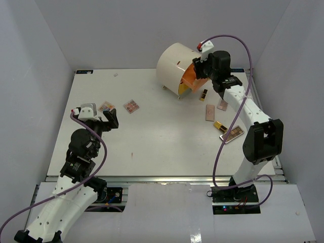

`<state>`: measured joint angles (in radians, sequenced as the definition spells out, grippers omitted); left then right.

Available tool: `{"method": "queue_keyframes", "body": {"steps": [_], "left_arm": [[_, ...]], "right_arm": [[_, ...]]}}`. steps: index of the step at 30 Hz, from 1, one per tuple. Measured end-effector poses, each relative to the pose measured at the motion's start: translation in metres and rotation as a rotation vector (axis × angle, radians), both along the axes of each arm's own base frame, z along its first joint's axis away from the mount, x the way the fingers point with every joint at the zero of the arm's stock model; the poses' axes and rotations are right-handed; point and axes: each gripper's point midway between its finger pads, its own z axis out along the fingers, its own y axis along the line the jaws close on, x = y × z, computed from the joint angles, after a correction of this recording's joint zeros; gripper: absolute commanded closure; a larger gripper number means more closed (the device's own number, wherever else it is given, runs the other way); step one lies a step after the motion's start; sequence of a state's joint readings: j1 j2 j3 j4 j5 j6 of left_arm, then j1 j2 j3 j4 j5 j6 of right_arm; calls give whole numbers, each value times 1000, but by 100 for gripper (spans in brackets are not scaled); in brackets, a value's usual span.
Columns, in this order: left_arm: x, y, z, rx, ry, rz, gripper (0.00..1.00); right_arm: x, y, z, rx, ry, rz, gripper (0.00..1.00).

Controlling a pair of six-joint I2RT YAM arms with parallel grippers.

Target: Organize the makeup

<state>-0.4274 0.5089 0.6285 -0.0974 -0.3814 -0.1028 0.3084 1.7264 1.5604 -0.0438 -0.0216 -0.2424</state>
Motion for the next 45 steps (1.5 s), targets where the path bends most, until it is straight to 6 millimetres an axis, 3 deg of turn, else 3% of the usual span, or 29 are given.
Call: {"method": "queue_keyframes", "body": {"steps": [15, 18, 23, 26, 29, 30, 32, 34, 37, 41, 45], "left_arm": [[1, -3, -1, 3, 5, -17, 2], [1, -12, -1, 6, 2, -64, 2], [14, -48, -10, -3, 61, -217, 4], [35, -78, -21, -21, 139, -318, 7], [56, -107, -30, -52, 229, -414, 9], [68, -119, -27, -70, 260, -449, 9], [105, -144, -1, -119, 254, -523, 10], [144, -162, 16, -162, 230, -572, 10], [180, -172, 15, -211, 267, -622, 10], [239, -187, 13, -282, 287, -698, 10], [290, -200, -10, -324, 324, -749, 9]], "right_arm": [[-4, 4, 10, 22, -10, 34, 40], [-23, 3, 22, 54, -24, 68, 44], [-80, -10, 48, 159, -65, 97, 58], [-110, -21, 56, 203, -92, 86, 61], [-126, -31, 52, 254, -112, 49, 62], [-132, -34, 44, 272, -103, 36, 62], [-140, -48, 18, 303, -57, -11, 62], [-142, -65, -9, 332, 4, -75, 62], [-139, -84, -41, 375, 76, -160, 62], [-138, -97, -64, 421, 126, -205, 63], [-134, -101, -72, 451, 143, -216, 63]]}}
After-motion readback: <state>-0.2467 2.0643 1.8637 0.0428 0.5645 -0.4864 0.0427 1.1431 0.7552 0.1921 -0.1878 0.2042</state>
